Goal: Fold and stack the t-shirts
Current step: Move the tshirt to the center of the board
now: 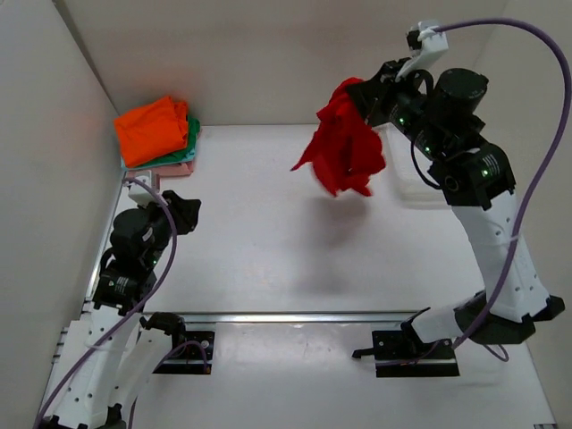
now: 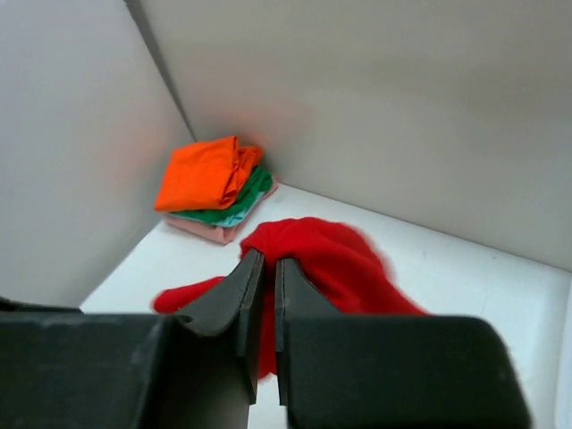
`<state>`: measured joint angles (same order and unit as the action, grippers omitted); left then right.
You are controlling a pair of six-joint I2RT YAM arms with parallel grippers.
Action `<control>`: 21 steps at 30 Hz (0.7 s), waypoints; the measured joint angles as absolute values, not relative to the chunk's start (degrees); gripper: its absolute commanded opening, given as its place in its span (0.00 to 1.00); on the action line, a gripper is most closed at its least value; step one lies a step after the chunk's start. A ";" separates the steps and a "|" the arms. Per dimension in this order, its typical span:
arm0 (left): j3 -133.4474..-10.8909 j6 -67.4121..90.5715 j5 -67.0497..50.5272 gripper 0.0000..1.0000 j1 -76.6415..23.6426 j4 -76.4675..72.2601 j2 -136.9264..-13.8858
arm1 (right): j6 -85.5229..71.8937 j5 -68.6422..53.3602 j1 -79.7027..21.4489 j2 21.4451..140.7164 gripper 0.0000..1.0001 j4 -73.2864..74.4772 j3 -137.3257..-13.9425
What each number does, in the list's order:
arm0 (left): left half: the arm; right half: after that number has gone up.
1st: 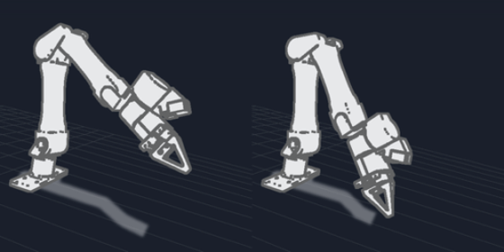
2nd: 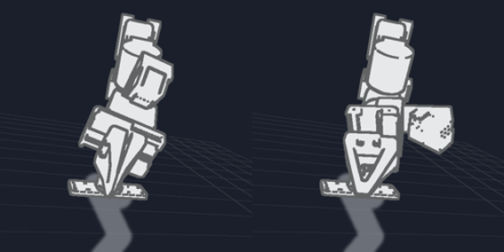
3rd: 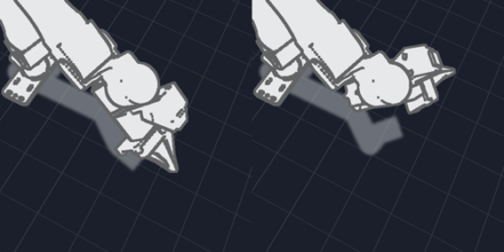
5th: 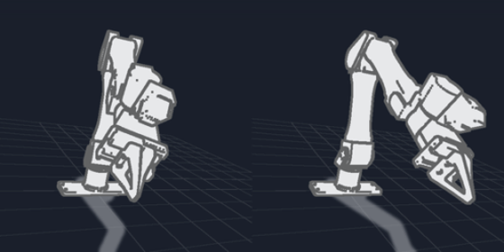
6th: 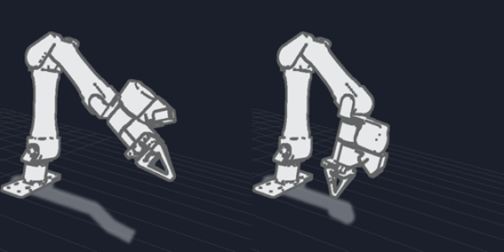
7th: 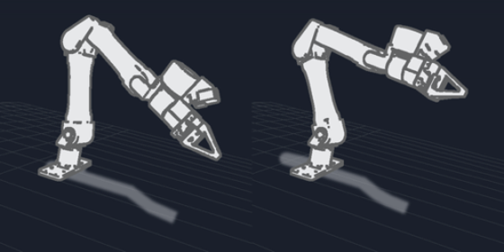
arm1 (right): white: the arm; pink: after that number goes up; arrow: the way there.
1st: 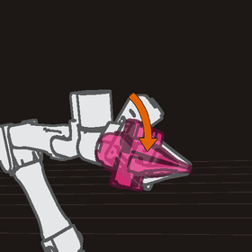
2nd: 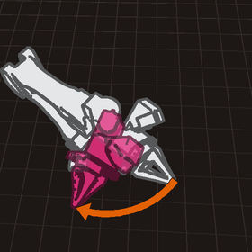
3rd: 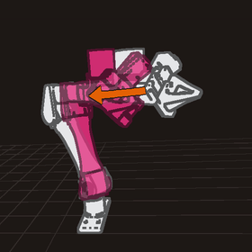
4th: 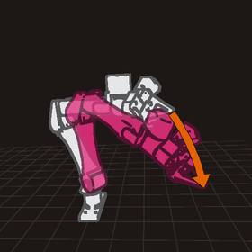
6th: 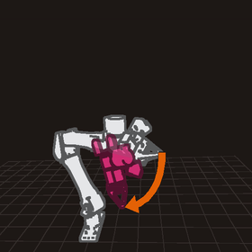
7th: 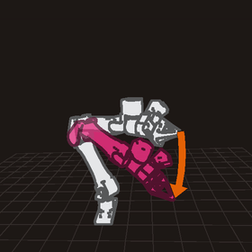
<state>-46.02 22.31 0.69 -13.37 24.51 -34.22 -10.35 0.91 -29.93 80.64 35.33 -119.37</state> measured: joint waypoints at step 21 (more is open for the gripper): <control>-35.03 23.40 -6.28 0.59 -12.93 28.47 -33.41 | -16.12 -8.62 -21.56 108.01 0.41 32.69 -94.50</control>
